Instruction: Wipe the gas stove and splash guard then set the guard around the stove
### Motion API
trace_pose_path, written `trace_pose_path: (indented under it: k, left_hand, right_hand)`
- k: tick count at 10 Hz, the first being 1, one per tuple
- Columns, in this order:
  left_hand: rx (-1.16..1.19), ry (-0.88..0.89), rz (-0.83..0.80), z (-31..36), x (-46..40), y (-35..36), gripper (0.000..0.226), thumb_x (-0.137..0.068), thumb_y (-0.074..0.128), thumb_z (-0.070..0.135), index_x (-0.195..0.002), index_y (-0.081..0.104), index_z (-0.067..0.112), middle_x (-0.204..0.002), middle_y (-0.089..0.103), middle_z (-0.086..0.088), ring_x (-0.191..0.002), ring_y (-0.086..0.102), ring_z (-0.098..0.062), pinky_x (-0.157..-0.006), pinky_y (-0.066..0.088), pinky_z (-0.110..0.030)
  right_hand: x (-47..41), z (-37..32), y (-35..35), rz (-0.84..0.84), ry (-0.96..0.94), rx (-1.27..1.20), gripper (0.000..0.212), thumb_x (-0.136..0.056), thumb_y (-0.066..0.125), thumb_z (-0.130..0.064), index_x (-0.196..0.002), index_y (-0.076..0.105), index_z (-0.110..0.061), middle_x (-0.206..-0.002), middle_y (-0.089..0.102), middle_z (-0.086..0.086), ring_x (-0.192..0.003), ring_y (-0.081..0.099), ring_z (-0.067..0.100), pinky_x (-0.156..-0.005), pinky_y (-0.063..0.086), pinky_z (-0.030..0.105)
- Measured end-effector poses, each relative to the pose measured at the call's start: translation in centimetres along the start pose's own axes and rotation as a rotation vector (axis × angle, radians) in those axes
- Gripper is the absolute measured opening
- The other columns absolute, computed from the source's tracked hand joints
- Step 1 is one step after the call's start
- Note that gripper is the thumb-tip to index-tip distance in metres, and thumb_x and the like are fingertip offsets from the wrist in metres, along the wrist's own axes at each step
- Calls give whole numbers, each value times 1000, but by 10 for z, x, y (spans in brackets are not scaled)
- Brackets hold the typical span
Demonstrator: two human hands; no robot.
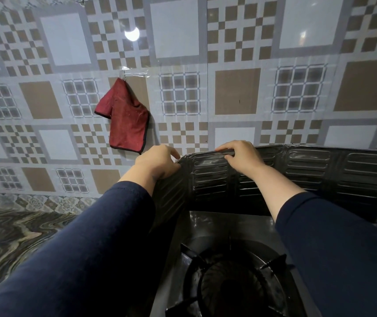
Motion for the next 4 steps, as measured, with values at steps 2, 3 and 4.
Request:
trace_pose_path:
  k: [2, 3, 4]
  left_hand:
    - [-79, 70, 57, 15, 6, 0, 46, -85, 59, 37, -130, 52, 28, -129, 59, 4, -119, 54, -21, -95, 49, -44]
    - [-94, 145, 138, 40, 20, -11, 40, -86, 57, 34, -126, 56, 30, -132, 55, 1, -122, 49, -23, -94, 48, -46]
    - [-112, 302, 298, 70, 58, -17, 34, -88, 54, 31, -121, 60, 30, -129, 57, 2, -119, 49, -23, -90, 44, -42]
  right_hand:
    - [6, -10, -5, 7, -46, 29, 33, -88, 61, -7, -111, 69, -29, -124, 65, 2, -119, 51, 24, -99, 45, 41]
    - [22, -31, -20, -22, -58, 40, 34, -88, 61, -7, -112, 68, -29, -125, 64, 1, -120, 52, 23, -101, 44, 44]
    - [57, -46, -33, -80, -77, -3, 33, -87, 63, -11, -116, 67, -28, -123, 65, 1, -116, 56, 20, -100, 45, 42]
Point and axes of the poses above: each hand's wrist, its own x-axis away from the middle knuckle, its own y-axis out of the palm, z = x × y, the point moved 9 cm from there along -x, towards the middle knuckle
